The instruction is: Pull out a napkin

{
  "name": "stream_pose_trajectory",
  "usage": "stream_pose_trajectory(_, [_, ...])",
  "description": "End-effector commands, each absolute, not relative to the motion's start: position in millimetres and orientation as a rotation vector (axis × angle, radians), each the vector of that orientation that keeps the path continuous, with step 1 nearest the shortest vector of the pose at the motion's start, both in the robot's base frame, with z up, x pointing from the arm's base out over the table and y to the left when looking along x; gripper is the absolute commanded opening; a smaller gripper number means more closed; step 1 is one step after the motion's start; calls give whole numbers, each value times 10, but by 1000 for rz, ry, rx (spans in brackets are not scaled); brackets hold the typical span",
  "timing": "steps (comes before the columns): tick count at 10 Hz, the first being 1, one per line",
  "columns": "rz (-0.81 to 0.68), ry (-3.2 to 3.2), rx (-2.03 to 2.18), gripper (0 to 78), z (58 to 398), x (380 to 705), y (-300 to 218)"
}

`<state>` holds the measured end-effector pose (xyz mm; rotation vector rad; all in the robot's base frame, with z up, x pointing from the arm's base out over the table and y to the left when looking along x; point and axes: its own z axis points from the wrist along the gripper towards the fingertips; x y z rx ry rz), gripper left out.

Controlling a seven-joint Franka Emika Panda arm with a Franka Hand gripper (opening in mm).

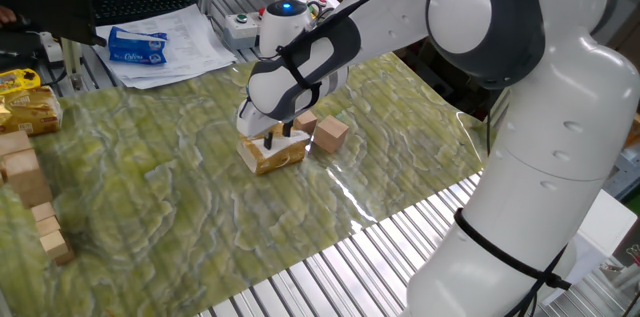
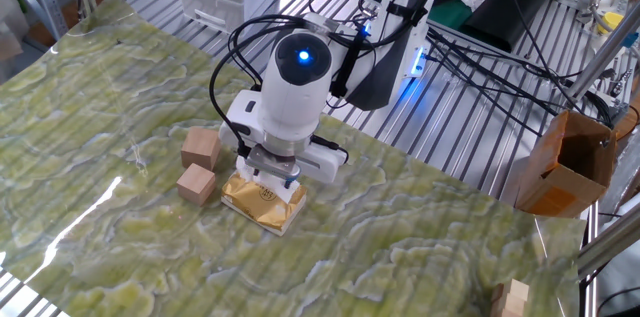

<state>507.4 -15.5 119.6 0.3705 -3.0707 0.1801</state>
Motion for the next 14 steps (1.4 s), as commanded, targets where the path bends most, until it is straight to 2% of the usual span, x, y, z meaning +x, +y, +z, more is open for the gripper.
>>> stream_pose_trajectory(1, [181, -3073, 371, 12, 1206, 5082, -155])
stream_pose_trajectory(8, [168, -3047, 365, 12, 1217, 5084, -158])
stream_pose_trajectory(14, [147, -3012, 358, 12, 1578, 5120, -187])
